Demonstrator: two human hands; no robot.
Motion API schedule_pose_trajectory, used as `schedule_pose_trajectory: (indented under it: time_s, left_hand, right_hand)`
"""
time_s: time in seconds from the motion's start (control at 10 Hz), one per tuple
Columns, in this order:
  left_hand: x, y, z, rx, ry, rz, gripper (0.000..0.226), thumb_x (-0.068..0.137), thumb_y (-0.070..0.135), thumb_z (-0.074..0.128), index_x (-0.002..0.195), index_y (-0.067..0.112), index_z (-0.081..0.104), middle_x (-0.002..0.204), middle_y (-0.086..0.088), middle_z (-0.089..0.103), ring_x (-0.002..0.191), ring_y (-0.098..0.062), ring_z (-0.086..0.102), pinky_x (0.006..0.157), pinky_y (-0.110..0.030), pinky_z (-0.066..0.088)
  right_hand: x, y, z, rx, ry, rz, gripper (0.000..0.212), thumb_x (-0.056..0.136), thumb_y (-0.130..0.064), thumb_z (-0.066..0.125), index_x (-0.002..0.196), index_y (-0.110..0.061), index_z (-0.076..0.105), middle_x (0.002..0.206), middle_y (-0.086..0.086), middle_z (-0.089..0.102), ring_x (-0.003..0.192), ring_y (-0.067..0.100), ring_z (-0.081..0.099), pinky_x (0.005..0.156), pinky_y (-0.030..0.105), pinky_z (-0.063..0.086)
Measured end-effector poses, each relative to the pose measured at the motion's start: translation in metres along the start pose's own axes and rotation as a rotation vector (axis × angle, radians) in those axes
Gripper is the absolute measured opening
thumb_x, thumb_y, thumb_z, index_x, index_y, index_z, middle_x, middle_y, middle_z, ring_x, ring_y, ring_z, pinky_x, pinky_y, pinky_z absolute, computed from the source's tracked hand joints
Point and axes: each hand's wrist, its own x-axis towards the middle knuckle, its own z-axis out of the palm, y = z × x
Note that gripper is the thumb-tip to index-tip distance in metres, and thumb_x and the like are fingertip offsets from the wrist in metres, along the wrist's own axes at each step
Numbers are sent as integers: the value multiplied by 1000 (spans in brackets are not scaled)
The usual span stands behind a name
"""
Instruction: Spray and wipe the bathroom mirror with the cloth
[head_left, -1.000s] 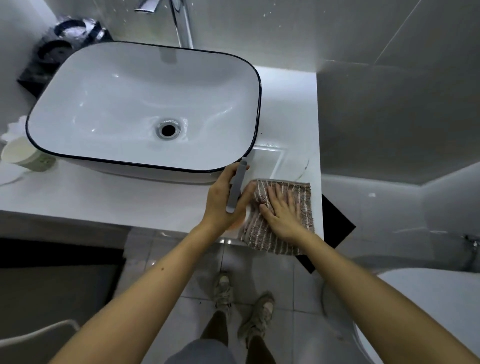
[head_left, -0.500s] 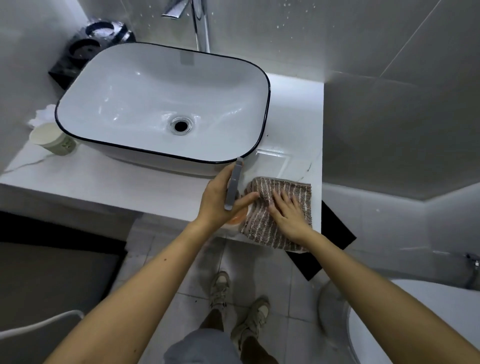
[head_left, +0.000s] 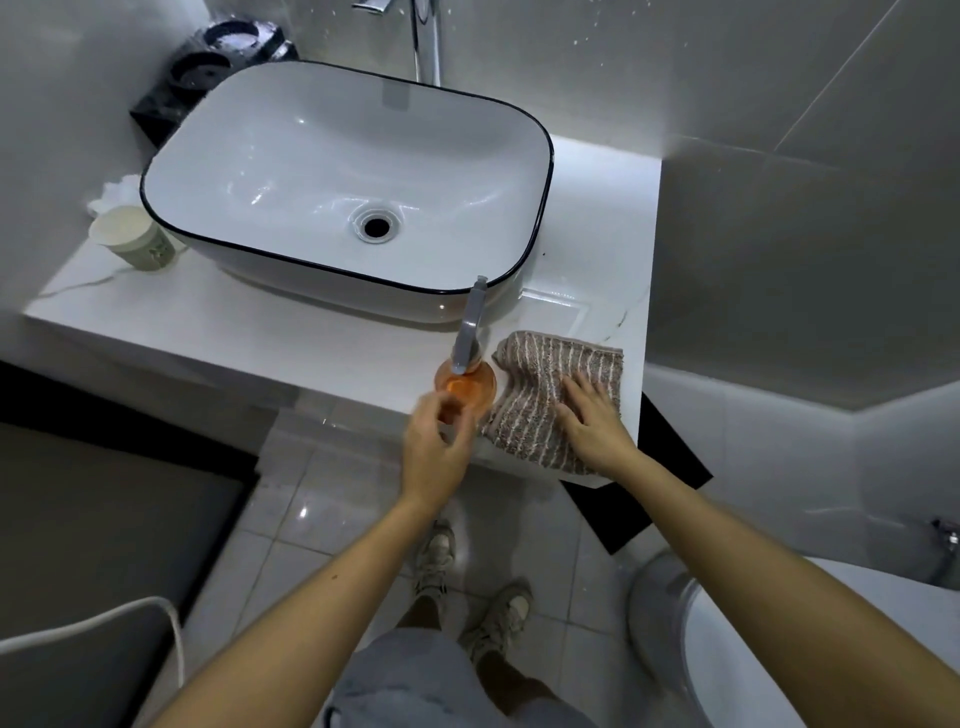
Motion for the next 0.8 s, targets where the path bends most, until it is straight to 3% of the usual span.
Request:
schedule_pose_trajectory:
  time_s: [0.1, 0.2, 0.3, 0.4, 0.6, 0.7, 0.8]
  left_hand:
    - [-7, 6, 17, 45, -199, 41, 14, 88, 12, 54, 99, 8, 60, 91, -4, 61, 83, -18, 59, 75, -31, 52]
    - [2, 16, 37, 155, -276, 139, 25, 88, 11, 50, 112, 6, 58, 111, -10, 61, 103, -21, 57, 91, -38, 49]
    - [16, 18, 54, 396, -411, 150, 44, 92, 14, 43, 135, 6, 41, 147, -11, 39, 137, -24, 32, 115, -34, 22]
    - [23, 14, 63, 558, -507, 191, 51, 95, 18, 37, 144, 8, 25, 158, -8, 18, 145, -22, 15, 116, -30, 12]
    - [14, 2, 66, 799, -589, 91, 66, 96, 42, 29, 148, 14, -1, 160, -7, -4, 147, -20, -3, 116, -31, -1]
    - [11, 7, 69, 831, -628, -52, 73, 94, 48, 25, 146, 13, -12, 159, -6, -15, 146, -20, -12, 116, -35, -4]
    - [13, 26, 63, 788, -642, -95, 73, 95, 43, 29, 146, 11, -11, 159, -8, -14, 146, -22, -10, 117, -37, 2]
  right_hand:
    - [-1, 3, -1, -3, 24, -14, 52, 100, -31, 31, 148, -19, 15, 157, 1, 3, 143, 21, -6, 116, 36, -1]
    - [-1, 5, -3, -46, 42, -36, 52, 100, -26, 33, 148, -18, 15, 157, 2, 3, 143, 21, -5, 116, 35, 0]
    - [1, 8, -6, -141, 46, -75, 52, 99, -20, 35, 148, -15, 15, 157, 4, 5, 144, 23, -2, 115, 32, 0]
    - [3, 13, -5, -280, -12, -124, 54, 100, -21, 34, 148, -11, 11, 157, 6, 3, 144, 24, -1, 116, 33, 2]
    - [-7, 26, -6, -584, -51, 0, 59, 99, -45, 18, 147, -26, -10, 155, -8, -14, 143, 14, -11, 115, 39, -2]
    - [-12, 24, -9, -573, -89, 75, 60, 98, -47, 20, 146, -30, -11, 155, -10, -15, 143, 16, -12, 114, 42, -3]
    - [-9, 11, -26, -502, -115, 94, 64, 98, -45, 29, 147, -28, -7, 156, -7, -12, 143, 20, -10, 114, 44, -4]
